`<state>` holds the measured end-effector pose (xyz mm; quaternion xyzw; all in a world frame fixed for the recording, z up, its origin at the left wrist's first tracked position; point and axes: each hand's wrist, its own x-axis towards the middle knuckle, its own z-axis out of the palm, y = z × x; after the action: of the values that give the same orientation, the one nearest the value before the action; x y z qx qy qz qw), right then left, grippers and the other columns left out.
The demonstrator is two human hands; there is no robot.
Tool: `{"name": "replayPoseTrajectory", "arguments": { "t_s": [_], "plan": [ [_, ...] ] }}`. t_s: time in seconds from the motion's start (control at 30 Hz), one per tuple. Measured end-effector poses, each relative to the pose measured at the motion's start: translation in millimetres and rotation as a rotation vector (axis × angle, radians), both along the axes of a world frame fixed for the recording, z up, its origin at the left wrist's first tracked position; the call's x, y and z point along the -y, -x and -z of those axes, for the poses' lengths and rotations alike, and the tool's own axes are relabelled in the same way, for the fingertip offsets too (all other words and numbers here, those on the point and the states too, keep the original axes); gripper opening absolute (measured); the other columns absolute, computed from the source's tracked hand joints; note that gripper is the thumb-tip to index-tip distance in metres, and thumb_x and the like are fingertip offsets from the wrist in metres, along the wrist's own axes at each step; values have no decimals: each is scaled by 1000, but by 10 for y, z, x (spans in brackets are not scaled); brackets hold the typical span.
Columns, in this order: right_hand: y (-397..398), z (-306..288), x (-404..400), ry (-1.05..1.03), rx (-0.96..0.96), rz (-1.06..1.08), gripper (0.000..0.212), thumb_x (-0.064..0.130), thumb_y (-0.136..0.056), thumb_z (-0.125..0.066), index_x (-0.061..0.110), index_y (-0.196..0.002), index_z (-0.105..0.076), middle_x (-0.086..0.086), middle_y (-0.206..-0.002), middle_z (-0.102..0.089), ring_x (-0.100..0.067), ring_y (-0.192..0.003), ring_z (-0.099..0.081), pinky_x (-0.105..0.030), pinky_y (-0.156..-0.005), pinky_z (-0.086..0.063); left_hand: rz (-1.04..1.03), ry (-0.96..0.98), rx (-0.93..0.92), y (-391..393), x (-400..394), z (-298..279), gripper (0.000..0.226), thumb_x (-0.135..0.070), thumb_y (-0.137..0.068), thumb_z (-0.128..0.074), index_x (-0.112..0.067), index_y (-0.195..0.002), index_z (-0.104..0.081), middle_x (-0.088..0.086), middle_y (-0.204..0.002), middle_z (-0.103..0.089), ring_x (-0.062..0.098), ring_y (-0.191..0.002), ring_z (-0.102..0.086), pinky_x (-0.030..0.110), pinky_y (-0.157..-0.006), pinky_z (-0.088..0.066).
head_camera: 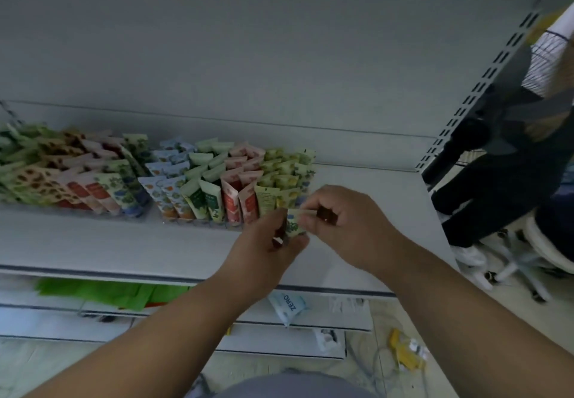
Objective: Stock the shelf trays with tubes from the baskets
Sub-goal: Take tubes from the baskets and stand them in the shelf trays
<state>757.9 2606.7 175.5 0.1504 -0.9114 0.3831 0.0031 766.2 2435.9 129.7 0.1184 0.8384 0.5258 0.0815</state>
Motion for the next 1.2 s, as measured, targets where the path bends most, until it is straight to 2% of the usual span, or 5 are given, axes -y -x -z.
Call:
{"name": "replayPoseTrajectory", "arguments": {
  "t_s": [0.17,0.33,0.53,1.07,1.2],
  "plan": [
    [92,-42,-208,34,-117,157,8,27,-86,-70,22,-79,-67,8,-75,-64,-6,-69,-57,-18,-62,-44,-95,155,-242,-2,-45,162,13,-32,-85,-69,-36,-92,-60,-17,-87,-62,1,-82,-55,10,-64,-42],
    [349,-35,-245,-10,-332,279,9,24,-88,-67,17,-82,-67,4,-77,-62,-10,-70,-54,-28,-63,-44,-60,389,-406,5,99,441,27,-26,-85,-67,-19,-112,-65,-4,-112,-61,13,-105,-52,27,-86,-46],
    [545,131,-47,-119,-341,171,11,24,-90,-64,13,-87,-67,-1,-80,-59,-14,-72,-53,-27,-63,-41,-29,469,-438,43,126,507,28,-24,-81,-65,-18,-109,-66,-2,-113,-61,21,-108,-52,38,-87,-51],
    [508,169,-33,-291,-186,113,21,26,-92,-62,11,-78,-63,0,-74,-53,-14,-68,-49,-27,-61,-33,32,508,-444,98,171,478,25,-22,-81,-66,-17,-106,-66,0,-111,-62,23,-108,-53,34,-90,-49],
    [474,129,32,-325,-205,184,21,29,-91,-62,11,-101,-65,-6,-98,-56,-20,-85,-57,-31,-73,-46,57,495,-413,110,202,443,28,-26,-85,-62,-19,-112,-63,-1,-116,-59,21,-111,-52,33,-92,-47]
  ]
}}
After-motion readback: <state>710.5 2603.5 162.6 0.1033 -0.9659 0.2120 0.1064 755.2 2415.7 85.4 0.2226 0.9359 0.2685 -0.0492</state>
